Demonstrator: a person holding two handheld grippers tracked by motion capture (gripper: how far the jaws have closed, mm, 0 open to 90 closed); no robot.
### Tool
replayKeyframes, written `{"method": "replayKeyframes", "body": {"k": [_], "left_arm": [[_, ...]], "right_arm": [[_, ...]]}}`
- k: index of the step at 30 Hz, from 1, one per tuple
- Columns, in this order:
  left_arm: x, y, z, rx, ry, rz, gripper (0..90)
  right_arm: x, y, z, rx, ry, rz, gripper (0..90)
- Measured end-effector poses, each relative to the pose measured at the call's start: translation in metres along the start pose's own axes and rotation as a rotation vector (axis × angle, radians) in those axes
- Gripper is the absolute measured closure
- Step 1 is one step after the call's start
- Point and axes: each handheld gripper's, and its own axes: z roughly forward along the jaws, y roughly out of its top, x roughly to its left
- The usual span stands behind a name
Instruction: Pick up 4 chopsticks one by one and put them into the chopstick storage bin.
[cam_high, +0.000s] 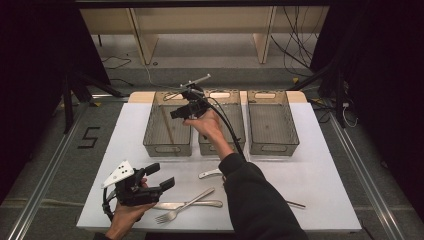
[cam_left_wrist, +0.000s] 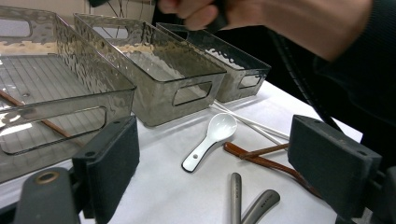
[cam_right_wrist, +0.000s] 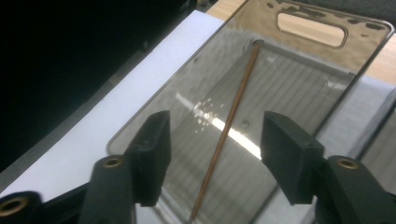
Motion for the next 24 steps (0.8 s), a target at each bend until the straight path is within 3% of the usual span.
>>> {"method": "replayKeyframes", "body": {"k": [17, 24], "left_arm": [[0.000, -0.001, 0.001, 0.009, 0.006, 0.005, 16.3], [0.000, -0.001, 0.002, 0.013, 0.008, 0.008, 16.3]], "right_arm": [[0.000, -0.047, -0.082, 0.002, 0.084, -0.142, 34.0], [-0.008, -0.078, -0.110, 0.017, 0.081, -0.160, 31.8]]}}
